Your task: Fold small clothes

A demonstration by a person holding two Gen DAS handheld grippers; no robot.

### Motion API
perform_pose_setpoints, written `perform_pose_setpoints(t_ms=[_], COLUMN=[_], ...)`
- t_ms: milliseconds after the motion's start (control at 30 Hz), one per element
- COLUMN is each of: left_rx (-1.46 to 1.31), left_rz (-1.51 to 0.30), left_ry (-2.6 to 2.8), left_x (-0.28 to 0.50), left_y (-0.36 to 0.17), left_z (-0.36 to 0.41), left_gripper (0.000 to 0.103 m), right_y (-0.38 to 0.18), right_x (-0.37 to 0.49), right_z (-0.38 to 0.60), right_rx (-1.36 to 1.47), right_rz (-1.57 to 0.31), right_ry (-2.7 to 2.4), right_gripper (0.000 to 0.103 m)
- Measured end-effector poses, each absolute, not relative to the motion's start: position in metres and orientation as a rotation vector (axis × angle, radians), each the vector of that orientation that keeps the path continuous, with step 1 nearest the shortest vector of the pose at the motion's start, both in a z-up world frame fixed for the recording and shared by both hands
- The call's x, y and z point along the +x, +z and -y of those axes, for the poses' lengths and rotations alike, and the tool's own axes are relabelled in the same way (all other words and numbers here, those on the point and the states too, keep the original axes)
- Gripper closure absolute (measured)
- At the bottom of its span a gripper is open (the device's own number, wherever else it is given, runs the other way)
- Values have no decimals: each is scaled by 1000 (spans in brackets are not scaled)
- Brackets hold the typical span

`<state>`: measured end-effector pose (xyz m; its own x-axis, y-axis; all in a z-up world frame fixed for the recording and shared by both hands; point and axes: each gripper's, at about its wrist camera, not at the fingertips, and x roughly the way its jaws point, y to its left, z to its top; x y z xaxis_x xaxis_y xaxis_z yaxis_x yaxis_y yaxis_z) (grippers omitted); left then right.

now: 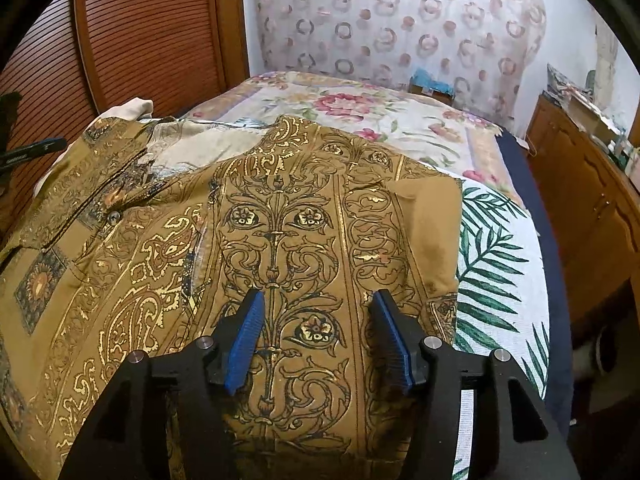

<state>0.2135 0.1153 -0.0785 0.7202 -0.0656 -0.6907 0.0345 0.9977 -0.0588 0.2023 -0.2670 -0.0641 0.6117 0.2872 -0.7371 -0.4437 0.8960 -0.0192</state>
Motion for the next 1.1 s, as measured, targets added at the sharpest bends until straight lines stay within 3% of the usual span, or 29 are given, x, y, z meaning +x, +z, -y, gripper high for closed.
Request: perform_pose_setpoints(t_ms=[367, 833, 1100], left_rx=[-66, -75, -46], left_rz=[-810, -832, -855], left_ry=[-47, -73, -104], left_x=[246, 256, 258], left_y=[-87, -90, -90], left_z=[-121, -124, -114], left_gripper=[51, 66, 76], right_y=[-65, -55, -56], right_x=[202, 212, 265], right_z=[268, 273, 300], right_rx=[-213, -229, -158], right_rz=[-808, -800, -866], right_ry=[425, 371, 283], right_gripper=[45, 45, 45])
